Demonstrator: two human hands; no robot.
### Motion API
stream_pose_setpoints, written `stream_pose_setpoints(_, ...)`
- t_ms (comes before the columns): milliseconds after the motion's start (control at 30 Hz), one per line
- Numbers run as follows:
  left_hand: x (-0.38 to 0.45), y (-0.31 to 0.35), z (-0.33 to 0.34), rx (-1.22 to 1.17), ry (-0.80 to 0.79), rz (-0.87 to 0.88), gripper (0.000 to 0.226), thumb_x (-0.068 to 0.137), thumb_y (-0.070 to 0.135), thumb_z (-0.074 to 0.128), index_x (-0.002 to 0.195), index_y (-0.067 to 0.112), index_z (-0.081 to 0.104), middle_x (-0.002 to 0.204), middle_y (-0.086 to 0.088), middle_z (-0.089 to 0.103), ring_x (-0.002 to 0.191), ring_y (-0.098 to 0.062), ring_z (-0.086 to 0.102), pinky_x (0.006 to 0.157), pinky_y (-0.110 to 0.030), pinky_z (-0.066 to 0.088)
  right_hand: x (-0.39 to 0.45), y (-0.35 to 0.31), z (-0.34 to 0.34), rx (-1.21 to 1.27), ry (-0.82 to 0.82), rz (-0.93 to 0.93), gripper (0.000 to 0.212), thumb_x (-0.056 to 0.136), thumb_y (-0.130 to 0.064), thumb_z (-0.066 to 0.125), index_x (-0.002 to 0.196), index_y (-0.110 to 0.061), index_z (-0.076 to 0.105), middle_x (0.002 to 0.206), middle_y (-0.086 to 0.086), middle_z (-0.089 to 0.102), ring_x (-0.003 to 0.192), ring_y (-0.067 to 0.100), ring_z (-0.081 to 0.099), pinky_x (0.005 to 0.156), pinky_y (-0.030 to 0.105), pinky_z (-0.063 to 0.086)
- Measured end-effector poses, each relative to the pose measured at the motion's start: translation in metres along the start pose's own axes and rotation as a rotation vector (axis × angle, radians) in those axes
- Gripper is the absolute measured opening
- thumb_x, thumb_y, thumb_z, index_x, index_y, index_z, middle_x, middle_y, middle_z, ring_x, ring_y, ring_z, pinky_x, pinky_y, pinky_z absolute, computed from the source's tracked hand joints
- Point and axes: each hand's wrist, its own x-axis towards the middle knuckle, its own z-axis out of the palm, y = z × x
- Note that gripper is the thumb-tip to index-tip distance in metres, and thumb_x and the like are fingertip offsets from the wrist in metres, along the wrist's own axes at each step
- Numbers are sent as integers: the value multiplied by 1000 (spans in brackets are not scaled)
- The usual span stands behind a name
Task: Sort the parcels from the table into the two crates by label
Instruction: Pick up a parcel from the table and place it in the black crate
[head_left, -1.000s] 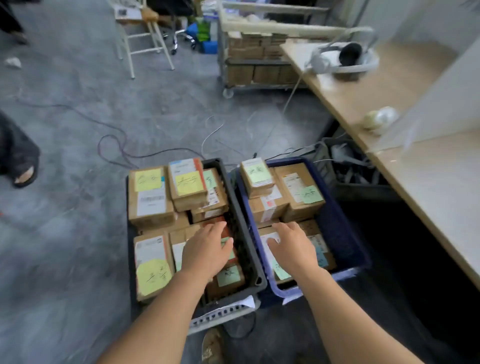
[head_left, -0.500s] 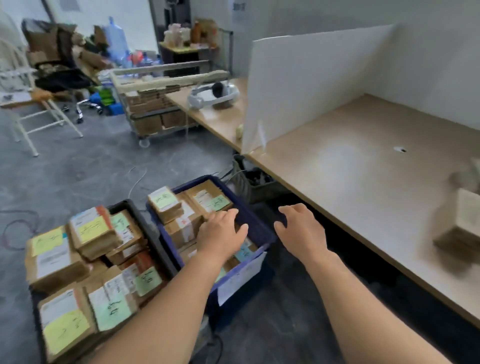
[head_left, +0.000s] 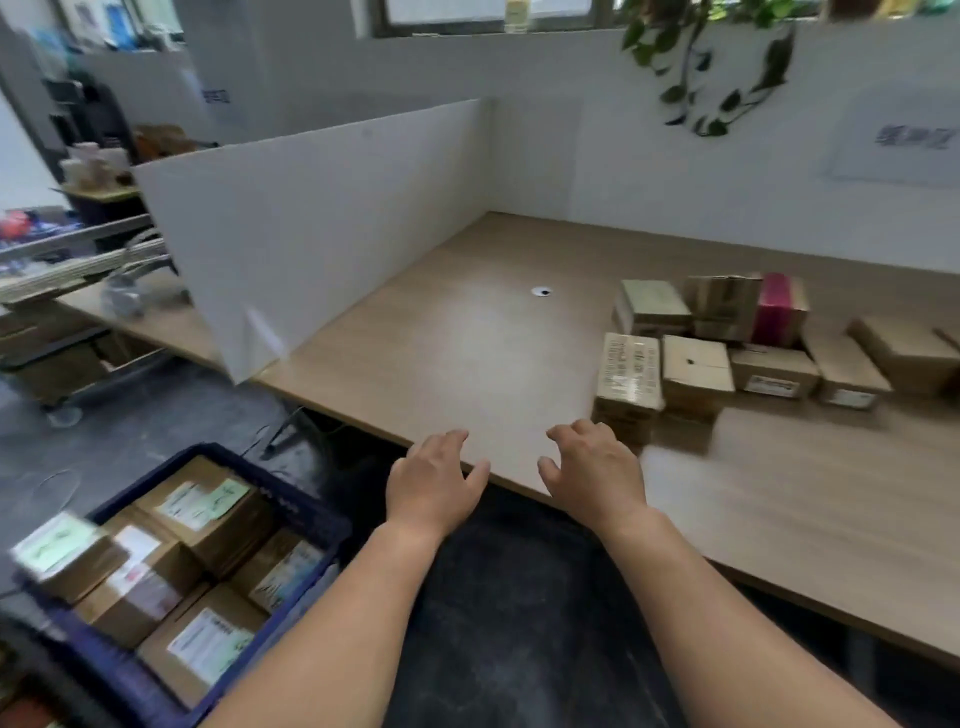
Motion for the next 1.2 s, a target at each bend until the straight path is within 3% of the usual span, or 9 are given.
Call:
stream_pose_setpoints(533, 106, 180, 79, -47, -160, 387, 53, 95, 49, 44, 142, 25, 39, 140, 2, 50, 125, -17, 47, 97, -35, 41, 32, 189, -33, -49, 62, 407, 39, 98, -38, 42, 133, -21, 50, 129, 3, 54, 118, 23, 50, 92, 32, 43)
stream_pose_setpoints(900, 211, 274, 114, -76, -266, 524, 59, 95, 51, 43, 147, 26, 33, 143, 0, 47, 130, -19, 43, 103, -35, 41, 103, 275, -53, -47, 86, 581, 43, 98, -36, 43, 138, -22, 46, 130, 4, 52, 119, 21, 49, 93, 33, 43)
stream_pose_setpoints(1200, 236, 336, 156, -147, -354, 583, 60, 96, 47, 46, 148, 23, 30, 147, 1, 42, 136, -17, 36, 109, -31, 31, 114, 341, -48, -17, 68, 696, 43, 98, -35, 43, 139, -23, 46, 131, 4, 52, 121, 21, 48, 94, 32, 40)
